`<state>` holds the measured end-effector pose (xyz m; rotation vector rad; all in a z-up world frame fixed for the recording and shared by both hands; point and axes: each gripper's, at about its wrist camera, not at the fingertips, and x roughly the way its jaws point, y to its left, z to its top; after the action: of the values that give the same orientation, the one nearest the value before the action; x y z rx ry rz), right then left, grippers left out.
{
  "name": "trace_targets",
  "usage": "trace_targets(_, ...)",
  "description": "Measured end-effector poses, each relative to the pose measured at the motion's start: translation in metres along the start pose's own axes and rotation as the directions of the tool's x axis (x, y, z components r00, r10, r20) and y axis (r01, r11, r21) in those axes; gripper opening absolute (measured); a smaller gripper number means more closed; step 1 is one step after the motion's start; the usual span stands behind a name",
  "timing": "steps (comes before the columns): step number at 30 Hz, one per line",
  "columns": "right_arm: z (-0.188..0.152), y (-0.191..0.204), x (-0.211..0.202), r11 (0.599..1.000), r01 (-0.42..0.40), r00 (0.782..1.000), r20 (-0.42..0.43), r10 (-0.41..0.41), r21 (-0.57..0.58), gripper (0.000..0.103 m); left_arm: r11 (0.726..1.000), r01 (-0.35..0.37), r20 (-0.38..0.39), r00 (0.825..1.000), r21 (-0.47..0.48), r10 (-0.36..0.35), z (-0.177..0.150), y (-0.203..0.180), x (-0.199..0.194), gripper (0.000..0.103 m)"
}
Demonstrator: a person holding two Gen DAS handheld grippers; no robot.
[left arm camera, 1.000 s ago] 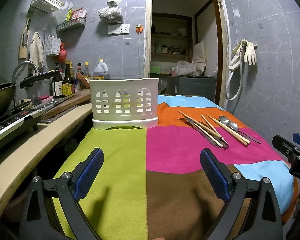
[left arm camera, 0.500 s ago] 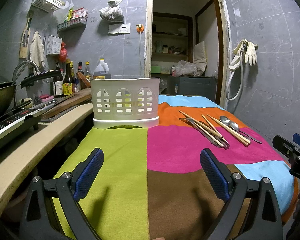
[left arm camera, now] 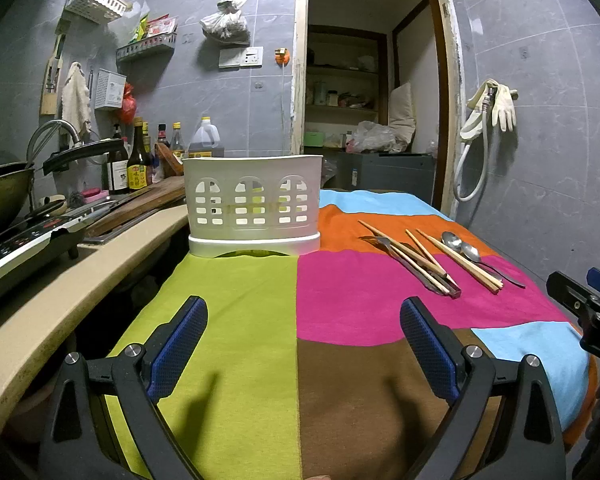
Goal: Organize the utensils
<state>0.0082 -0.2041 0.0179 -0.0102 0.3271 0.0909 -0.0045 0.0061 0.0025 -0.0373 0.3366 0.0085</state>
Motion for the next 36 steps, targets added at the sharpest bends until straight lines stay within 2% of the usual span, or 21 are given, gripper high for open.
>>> trace_targets(13, -0.002, 0.013, 0.013, 0.999, -0.004, 1.0, 0.015, 0.005, -0.039, 0.103, 1.0, -0.012, 0.004, 1.0, 0.027, 0.012, 0.004, 0.006, 0.007, 0.095)
trace_targets(22, 0.032, -0.008, 0.036, 0.996, 0.039, 0.997, 0.073, -0.033, -0.082, 0.103, 0.999, 0.004, 0.013, 1.0, 0.05, -0.005, 0.042, 0.004, 0.039, 0.095)
trace_targets(25, 0.047, -0.018, 0.052, 0.995, 0.047, 0.997, 0.072, -0.041, -0.086, 0.103, 0.997, 0.027, -0.013, 1.0, 0.074, -0.026, 0.057, -0.002, 0.057, 0.095)
trace_targets(29, 0.059, -0.027, 0.073, 0.994, 0.029, 0.999, 0.029, -0.026, -0.104, 0.103, 0.992, 0.085, -0.068, 0.995, 0.089, -0.079, 0.074, -0.01, 0.084, 0.095)
trace_targets(33, 0.066, -0.038, 0.099, 0.991, 0.045, 0.999, -0.013, -0.047, -0.129, 0.103, 0.987, 0.135, -0.143, 0.982, 0.086, -0.122, 0.085, -0.019, 0.118, 0.095)
trace_targets(36, 0.069, -0.047, 0.119, 0.992, 0.003, 0.997, -0.074, -0.012, -0.124, 0.101, 0.984, 0.161, -0.199, 0.97, 0.079, -0.143, 0.09, -0.025, 0.142, 0.095)
